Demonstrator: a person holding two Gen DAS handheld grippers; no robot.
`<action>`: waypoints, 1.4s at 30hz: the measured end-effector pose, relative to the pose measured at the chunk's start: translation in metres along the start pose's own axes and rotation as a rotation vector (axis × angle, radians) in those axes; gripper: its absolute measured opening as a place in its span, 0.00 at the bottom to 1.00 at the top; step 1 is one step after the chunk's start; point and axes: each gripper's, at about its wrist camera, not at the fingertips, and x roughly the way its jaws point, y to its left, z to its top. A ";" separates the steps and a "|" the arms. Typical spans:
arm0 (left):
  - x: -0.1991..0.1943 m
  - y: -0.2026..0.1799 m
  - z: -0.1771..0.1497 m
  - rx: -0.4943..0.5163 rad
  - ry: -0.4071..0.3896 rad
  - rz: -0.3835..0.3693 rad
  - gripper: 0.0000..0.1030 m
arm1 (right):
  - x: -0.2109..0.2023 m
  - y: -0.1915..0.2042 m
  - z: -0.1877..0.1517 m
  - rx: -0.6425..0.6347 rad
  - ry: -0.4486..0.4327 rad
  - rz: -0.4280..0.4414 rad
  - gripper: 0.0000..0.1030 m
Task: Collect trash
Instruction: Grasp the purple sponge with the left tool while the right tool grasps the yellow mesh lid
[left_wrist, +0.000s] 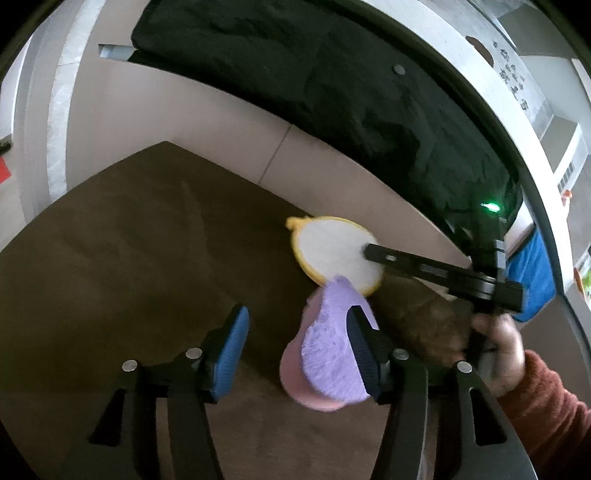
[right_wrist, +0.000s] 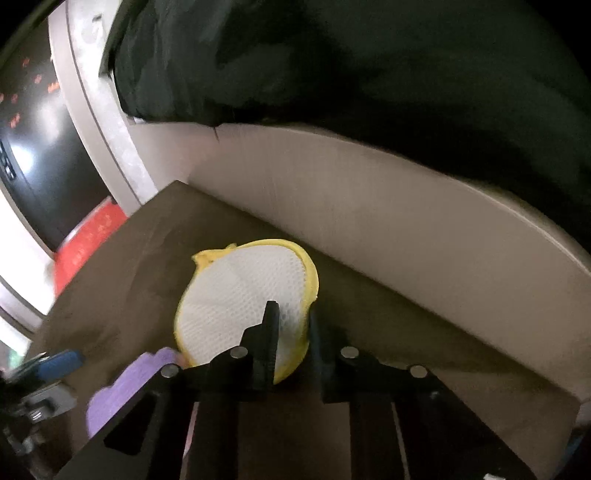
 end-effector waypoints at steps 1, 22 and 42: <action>0.002 -0.001 -0.001 0.008 0.002 0.004 0.56 | -0.008 -0.004 -0.004 0.001 0.001 0.006 0.13; 0.022 -0.091 -0.032 0.234 0.102 0.086 0.57 | -0.166 -0.107 -0.109 0.030 -0.114 -0.156 0.12; 0.026 -0.088 -0.039 0.263 0.134 0.140 0.59 | -0.129 -0.044 -0.125 -0.018 -0.075 0.129 0.29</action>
